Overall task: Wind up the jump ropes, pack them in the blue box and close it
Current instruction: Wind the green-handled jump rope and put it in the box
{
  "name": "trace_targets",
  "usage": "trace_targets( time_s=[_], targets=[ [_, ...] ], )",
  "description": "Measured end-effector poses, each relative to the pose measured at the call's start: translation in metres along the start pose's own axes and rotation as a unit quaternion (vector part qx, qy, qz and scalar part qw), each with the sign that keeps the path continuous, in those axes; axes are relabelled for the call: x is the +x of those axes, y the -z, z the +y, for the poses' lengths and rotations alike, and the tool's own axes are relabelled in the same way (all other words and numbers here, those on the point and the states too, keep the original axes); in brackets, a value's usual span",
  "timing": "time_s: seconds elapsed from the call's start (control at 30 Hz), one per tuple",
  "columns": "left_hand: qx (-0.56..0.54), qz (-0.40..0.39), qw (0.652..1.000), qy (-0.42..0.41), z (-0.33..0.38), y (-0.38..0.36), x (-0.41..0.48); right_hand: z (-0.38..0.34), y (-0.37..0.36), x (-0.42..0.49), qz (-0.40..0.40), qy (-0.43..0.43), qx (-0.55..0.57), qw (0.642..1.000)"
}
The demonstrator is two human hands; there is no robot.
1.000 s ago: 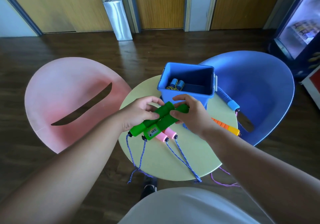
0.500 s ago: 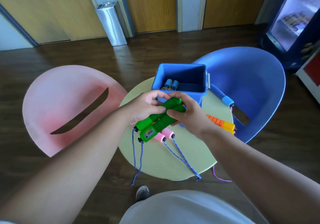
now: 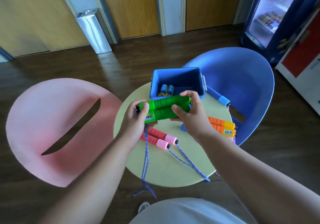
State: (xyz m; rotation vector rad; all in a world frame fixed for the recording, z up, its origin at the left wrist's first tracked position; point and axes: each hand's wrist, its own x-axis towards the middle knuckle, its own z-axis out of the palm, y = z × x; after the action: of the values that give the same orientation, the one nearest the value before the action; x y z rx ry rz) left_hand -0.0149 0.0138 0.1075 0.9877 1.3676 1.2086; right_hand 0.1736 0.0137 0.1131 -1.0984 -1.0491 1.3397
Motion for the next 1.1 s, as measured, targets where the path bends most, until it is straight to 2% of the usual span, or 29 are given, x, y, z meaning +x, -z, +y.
trace_targets(
  time_s=[0.1,0.23,0.37,0.53,0.7,0.77,0.8,0.87,0.9,1.1],
  targets=[
    [0.019,0.065,0.997,-0.038,-0.001,0.006,0.005,-0.002,-0.012,-0.002,-0.032,0.016,-0.073,0.997],
    [0.066,0.042,0.995,-0.062,0.005,0.027,0.010,-0.012,-0.017,-0.003,-0.071,0.011,-0.152,0.986],
    [0.089,0.016,0.994,-0.058,0.004,0.040,0.014,-0.017,-0.026,-0.006,-0.067,-0.058,-0.120,0.989],
    [0.085,0.013,0.996,-0.037,0.008,0.049,0.019,-0.013,-0.036,-0.011,-0.071,-0.087,-0.060,0.992],
    [0.090,0.006,0.995,-0.031,0.005,0.062,0.022,-0.004,-0.052,-0.013,-0.047,-0.105,-0.050,0.992],
    [0.034,0.029,0.999,-0.008,0.007,0.064,0.024,-0.003,-0.062,-0.013,-0.022,-0.095,-0.054,0.994],
    [-0.031,0.044,0.998,0.018,0.009,0.065,0.023,-0.004,-0.067,-0.011,-0.008,-0.089,-0.053,0.995],
    [-0.148,0.089,0.983,0.065,0.010,0.072,0.019,-0.006,-0.076,-0.007,0.020,-0.078,-0.037,0.996],
    [-0.168,0.110,0.976,0.081,0.009,0.077,0.016,-0.008,-0.081,-0.004,0.034,-0.075,-0.023,0.996],
    [-0.103,0.129,0.983,0.079,-0.006,0.088,-0.006,-0.017,-0.122,0.013,0.075,-0.052,0.028,0.995]
  ],
)
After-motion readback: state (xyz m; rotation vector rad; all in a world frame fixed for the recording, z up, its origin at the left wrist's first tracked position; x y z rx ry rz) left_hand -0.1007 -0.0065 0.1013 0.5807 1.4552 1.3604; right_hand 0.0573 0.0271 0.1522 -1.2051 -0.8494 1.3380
